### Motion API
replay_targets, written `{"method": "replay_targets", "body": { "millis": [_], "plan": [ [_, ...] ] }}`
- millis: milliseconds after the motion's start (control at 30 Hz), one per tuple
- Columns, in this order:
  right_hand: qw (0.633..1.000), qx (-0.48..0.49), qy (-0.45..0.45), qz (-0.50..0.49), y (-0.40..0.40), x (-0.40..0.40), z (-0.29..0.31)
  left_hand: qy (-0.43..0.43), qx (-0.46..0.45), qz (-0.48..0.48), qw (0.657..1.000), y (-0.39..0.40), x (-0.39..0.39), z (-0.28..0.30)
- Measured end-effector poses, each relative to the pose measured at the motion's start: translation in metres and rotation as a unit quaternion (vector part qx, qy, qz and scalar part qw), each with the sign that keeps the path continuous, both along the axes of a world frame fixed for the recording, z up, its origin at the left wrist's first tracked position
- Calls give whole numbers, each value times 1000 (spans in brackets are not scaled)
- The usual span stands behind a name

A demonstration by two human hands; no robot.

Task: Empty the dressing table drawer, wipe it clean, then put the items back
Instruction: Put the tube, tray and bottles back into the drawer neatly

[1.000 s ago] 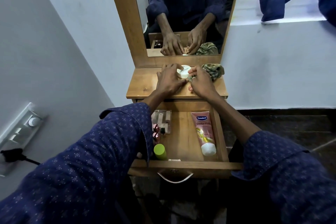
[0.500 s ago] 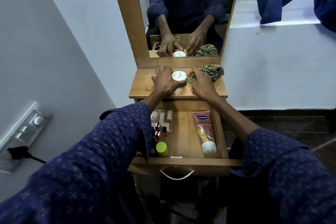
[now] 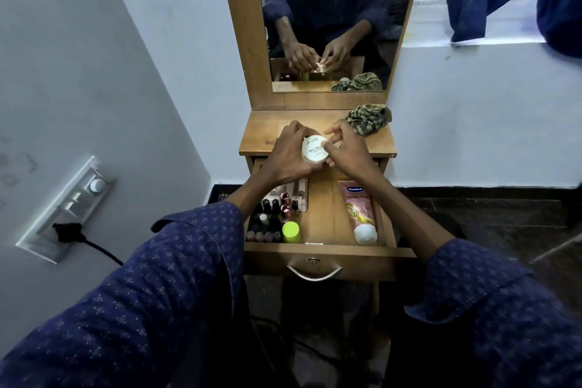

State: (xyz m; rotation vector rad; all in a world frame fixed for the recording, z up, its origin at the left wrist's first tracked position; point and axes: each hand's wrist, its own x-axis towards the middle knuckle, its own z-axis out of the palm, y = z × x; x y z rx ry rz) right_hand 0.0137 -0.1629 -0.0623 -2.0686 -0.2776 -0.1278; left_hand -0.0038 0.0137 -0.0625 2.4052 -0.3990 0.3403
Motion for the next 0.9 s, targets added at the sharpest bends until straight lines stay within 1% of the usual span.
{"method": "replay_targets", "body": {
  "millis": [100, 233, 300, 433, 500, 667, 800, 900],
  "plan": [
    [994, 85, 60, -24, -1, -26, -14, 18, 14, -29, 999, 0, -20, -5],
    [985, 130, 105, -48, -2, -48, -45, 81, 24, -28, 996, -2, -35, -13],
    [979, 138, 137, -63, -3, -51, -59, 108, 55, -20, 992, -2, -35, -16],
    [964, 166, 200, -57, -7, -49, -72, 138, 138, -26, 980, -10, -32, -19],
    [970, 128, 194, -68, -10, -49, -76, 151, 162, -31, 975, -17, -28, -22],
    [986, -26, 135, -96, -12, -41, -97, 157, 235, -40, 958, -36, -13, -36],
    [984, -122, 106, -74, -9, -49, -88, 177, 265, -24, 948, -43, 6, -57],
    [980, -150, 118, -55, -9, -51, -84, 173, 275, 12, 946, -41, 18, -75]
  ]
}}
